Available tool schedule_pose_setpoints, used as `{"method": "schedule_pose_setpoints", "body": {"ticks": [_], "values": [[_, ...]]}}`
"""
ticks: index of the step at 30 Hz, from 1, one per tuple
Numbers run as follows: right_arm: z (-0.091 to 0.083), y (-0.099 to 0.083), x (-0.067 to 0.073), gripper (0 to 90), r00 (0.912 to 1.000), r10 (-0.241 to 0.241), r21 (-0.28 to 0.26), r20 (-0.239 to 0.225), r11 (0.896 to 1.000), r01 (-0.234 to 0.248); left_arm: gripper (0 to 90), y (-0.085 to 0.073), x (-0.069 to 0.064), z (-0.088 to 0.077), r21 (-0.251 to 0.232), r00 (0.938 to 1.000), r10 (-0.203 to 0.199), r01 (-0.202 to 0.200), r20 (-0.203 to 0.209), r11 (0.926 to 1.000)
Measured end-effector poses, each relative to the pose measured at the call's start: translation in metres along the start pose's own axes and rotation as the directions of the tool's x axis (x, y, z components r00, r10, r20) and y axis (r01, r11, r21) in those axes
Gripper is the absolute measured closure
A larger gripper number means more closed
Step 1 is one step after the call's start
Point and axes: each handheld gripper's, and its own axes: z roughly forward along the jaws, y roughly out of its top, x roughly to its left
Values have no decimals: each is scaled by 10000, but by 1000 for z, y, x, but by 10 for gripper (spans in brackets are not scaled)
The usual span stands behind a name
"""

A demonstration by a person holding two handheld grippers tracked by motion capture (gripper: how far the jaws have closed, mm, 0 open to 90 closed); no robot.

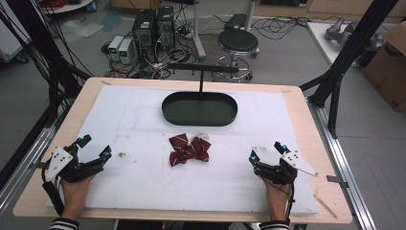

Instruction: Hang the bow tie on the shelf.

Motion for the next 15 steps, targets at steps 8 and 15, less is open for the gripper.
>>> {"method": "schedule_pose_setpoints", "body": {"ticks": [8, 15], "values": [[15, 41, 29, 6, 9960, -616, 244, -648, 9977, 633, 148, 0, 0, 0, 4, 10000, 41, -41, 5, 10000], [32, 66, 47, 6, 9858, -1142, 606, -1230, 9906, 1223, 148, 0, 0, 0, 38, 10000, 41, -41, 10, 10000]]}}
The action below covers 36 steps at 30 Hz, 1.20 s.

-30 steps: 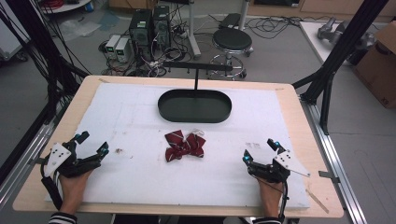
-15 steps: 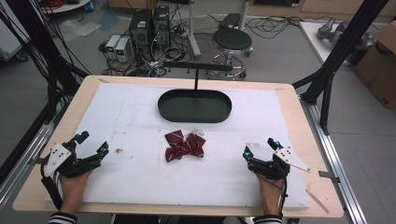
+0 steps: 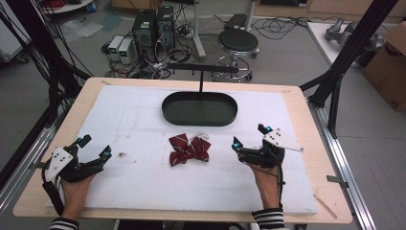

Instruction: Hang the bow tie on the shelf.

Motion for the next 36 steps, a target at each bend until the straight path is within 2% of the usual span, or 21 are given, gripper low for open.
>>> {"method": "schedule_pose_setpoints", "body": {"ticks": [1, 7, 10, 11, 15, 16, 17, 18, 19, 20, 21, 26, 28, 29, 30, 31, 32, 33, 34, 35, 36], "values": [[7, 7, 5, 7, 9998, -117, 275, -179, 9995, 122, 149, 0, 0, 0, 2, 10000, 1, -1, -3, 10000], [27, 16, 12, 7, 9983, -345, 1030, -464, 9939, 391, 148, 0, 0, 0, 23, 10000, -47, 47, 4, 10000], [41, 19, 17, 7, 9972, -427, 1618, -619, 9854, 522, 148, 0, 0, 0, 33, 10000, -58, 58, 6, 10000], [51, 20, 20, 7, 9959, -441, 1962, -788, 9788, 589, 148, 0, 0, 1, 32, 10000, -57, 57, 5, 10000], [64, 22, 23, 7, 9948, -414, 2263, -930, 9721, 616, 148, 0, 1, 1, 41, 10000, -86, 86, 17, 10000], [72, 24, 26, 9, 9937, -398, 2451, -1044, 9674, 645, 148, 0, 1, 1, 34, 10000, -90, 90, 14, 10000], [72, 24, 26, 9, 9937, -398, 2451, -1044, 9674, 645, 148, 0, 1, 1, 41, 10000, -89, 89, 14, 10000], [79, 25, 29, 47, 9903, -496, 2631, -1299, 9612, 826, 148, 0, 1, 1, 47, 10000, -90, 89, 19, 9999], [79, 25, 29, 47, 9903, -496, 2631, -1299, 9612, 826, 148, 0, 1, 1, 42, 10000, -91, 91, 20, 9999], [83, 26, 30, 47, 9881, -524, 2765, -1445, 9567, 912, 148, 0, 1, 1, 45, 10000, -93, 93, 19, 9999], [91, 25, 34, 47, 9853, -539, 3070, -1623, 9462, 1023, 148, 0, 1, 1, 43, 10000, -96, 96, 22, 9999], [108, 25, 42, 59, 9813, -713, 3617, -1788, 9228, 1329, 148, 0, 1, 1, 45, 9999, -101, 101, 28, 9999], [111, 24, 43, 65, 9796, -788, 3656, -1850, 9197, 1430, 148, 0, 1, 1, 38, 9999, -109, 109, 30, 9999], [114, 25, 44, 65, 9795, -792, 3768, -1850, 9148, 1452, 148, 0, 1, 1, 37, 9999, -111, 111, 29, 9999], [121, 24, 45, 65, 9797, -736, 4042, -1866, 9031, 1449, 148, 0, 1, 1, 41, 9999, -113, 113, 31, 9999], [121, 24, 45, 65, 9797, -736, 4042, -1866, 9031, 1449, 148, 0, 1, 1, 41, 9999, -113, 113, 31, 9999], [124, 24, 46, 65, 9798, -728, 4135, -1863, 8988, 1454, 148, 0, 1, 1, 47, 9999, -129, 129, 22, 9999], [130, 23, 47, 70, 9808, -675, 4355, -1831, 8888, 1424, 148, 0, 1, 1, 55, 9999, -126, 126, 22, 9999], [132, 23, 47, 110, 9825, -554, 4486, -1781, 8840, 1312, 148, 0, 1, 1, 60, 9999, -128, 127, 16, 9999], [132, 23, 47, 110, 9825, -554, 4486, -1781, 8840, 1312, 148, 0, 1, 1, 79, 9999, -119, 119, 15, 9999], [134, 24, 48, 159, 9825, -540, 4608, -1782, 8777, 1318, 148, 0, 1, 1, 79, 9999, -125, 125, 18, 9999]]}}
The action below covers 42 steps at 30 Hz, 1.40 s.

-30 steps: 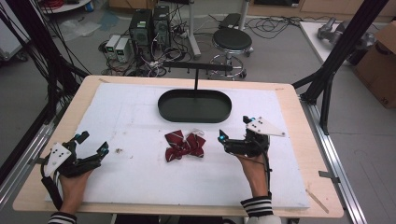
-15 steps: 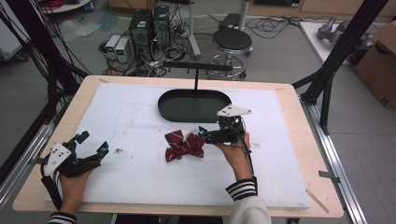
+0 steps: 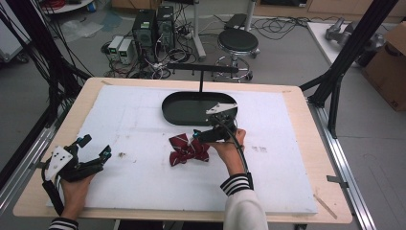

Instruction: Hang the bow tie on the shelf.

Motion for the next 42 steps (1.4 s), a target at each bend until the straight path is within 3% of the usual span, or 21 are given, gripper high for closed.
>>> {"method": "schedule_pose_setpoints", "body": {"ticks": [9, 13, 21, 26, 27, 30, 37, 42], "values": [[23, 1, -3, 213, 9994, -300, 1118, -187, 9932, 319, 148, 0, 0, 0, -66, 10000, -61, 61, 10, 10000], [30, -1, -4, 248, 9984, -368, 1327, -425, 9903, 422, 148, 0, 0, 0, -61, 10000, -74, 74, 3, 10000], [43, -4, -7, 286, 9979, -469, 1810, -456, 9820, 544, 148, 0, 0, 0, -86, 10000, -74, 74, -6, 9999], [48, -5, -9, 294, 9961, -713, 2187, -521, 9724, 811, 148, 0, 0, 0, -85, 10000, -77, 77, 2, 9999], [50, -3, -9, 293, 9944, -878, 2440, -590, 9646, 996, 148, 0, 0, 0, -86, 10000, -78, 78, 2, 9999], [52, 1, -8, 294, 9923, -1016, 2679, -707, 9563, 1170, 148, 0, 0, 0, -102, 10000, -90, 90, -4, 9999], [57, 2, -8, 345, 9910, -1141, 3114, -699, 9413, 1303, 148, 0, 0, -1, -105, 10000, -63, 63, 4, 9999], [56, -1, -14, 397, 9915, -964, 3399, -878, 9327, 1208, 148, 0, 0, -1, -87, 10000, -65, 65, -7, 9999]]}}
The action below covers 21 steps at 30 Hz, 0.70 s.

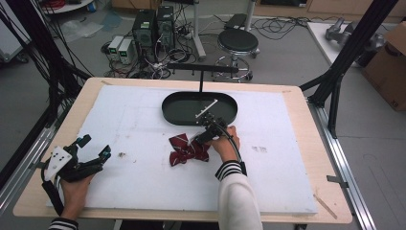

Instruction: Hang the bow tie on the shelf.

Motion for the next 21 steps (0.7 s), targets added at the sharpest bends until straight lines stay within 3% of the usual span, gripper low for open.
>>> {"method": "schedule_pose_setpoints", "body": {"ticks": [13, 21], "values": [[0, -4, -4, 485, 9997, 108, 377, -209, 9992, -100, 148, 0, 0, 0, -19, 10000, 3, -3, 9, 10000], [-1, -3, -4, 665, 9980, 149, 443, -610, 9989, -122, 148, 0, 0, 0, -20, 10000, 1, -1, 5, 10000]]}}
